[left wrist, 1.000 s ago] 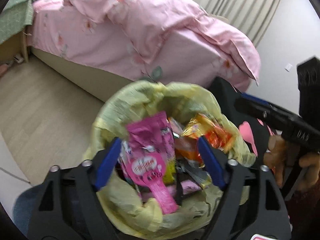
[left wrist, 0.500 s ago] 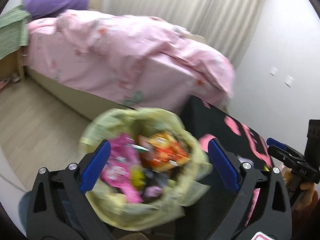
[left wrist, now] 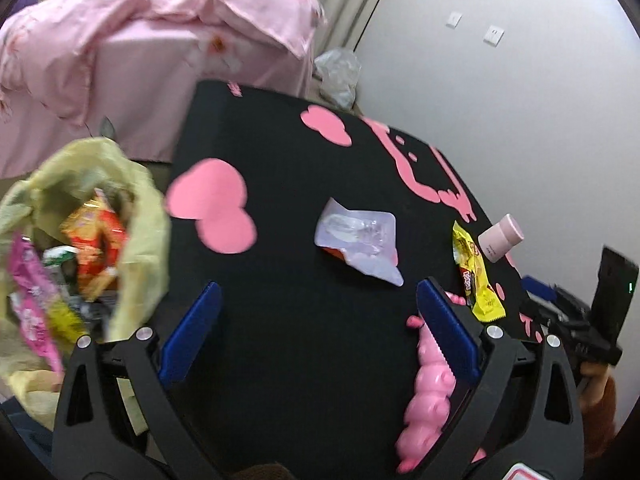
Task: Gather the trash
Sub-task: 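Move both open tools back over the table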
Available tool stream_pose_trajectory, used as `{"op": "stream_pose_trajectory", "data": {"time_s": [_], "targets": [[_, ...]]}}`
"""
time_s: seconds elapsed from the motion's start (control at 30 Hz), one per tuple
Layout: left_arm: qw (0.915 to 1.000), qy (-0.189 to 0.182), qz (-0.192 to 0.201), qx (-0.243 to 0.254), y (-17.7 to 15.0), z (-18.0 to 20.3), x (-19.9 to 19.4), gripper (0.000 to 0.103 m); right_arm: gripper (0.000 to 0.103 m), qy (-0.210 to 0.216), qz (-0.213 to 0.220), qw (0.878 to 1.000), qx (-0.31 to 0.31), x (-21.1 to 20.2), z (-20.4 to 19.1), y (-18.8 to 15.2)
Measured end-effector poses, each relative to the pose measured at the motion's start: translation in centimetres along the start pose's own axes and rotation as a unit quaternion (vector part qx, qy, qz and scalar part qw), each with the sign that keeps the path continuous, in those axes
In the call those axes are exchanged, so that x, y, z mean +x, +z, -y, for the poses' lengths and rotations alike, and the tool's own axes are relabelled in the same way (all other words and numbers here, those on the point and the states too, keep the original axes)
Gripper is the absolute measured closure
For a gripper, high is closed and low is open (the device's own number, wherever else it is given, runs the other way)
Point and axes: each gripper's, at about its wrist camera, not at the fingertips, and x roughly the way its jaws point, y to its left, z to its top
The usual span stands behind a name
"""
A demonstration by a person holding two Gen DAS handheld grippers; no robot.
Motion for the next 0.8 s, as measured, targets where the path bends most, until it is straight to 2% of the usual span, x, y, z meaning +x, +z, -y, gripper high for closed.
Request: {"op": "stream_pose_trajectory", "data": {"time_s": [0.17, 0.27, 0.33, 0.43, 0.57, 0.7, 0.8], "targets": [[0.9993, 0.014, -0.034, 0.007, 0.6, 2.1, 3.1, 0.01, 0.031, 0.003, -0.01, 0.999, 0.05, 0.8, 2.8, -1.3], [0.9974, 0.036, -0.05, 0.038, 1.3, 3.7, 5.0, 0.01, 0.031, 0.002, -0.024, 0.997, 0.068, 1.6, 3.6, -2.0], [0.9937, 0.067, -0.069, 0.058, 1.7, 4.2, 6.4, 0.01, 0.031, -0.002, -0.027, 0.998, 0.065, 2.0, 3.5, -2.4], [0.9907, 0.094, -0.072, 0.066, 2.2, 4.7, 7.5, 0.011, 0.031, -0.011, -0.028, 0.998, 0.051, 1.9, 3.1, -2.8], [0.9857, 0.142, -0.075, 0.052, 2.9, 5.2, 8.6, 0.014, 0.031, -0.031, -0.036, 0.999, 0.02, 2.1, 2.5, -3.1], [0.9756, 0.192, -0.075, 0.075, 3.0, 5.8, 9.5, 0.028, 0.03, -0.05, -0.044, 0.998, -0.002, 2.3, 1.9, -3.1], [0.9772, 0.185, -0.065, 0.081, 2.8, 5.5, 8.9, 0.034, 0.03, -0.049, -0.041, 0.998, -0.001, 2.2, 2.0, -3.3]]}}
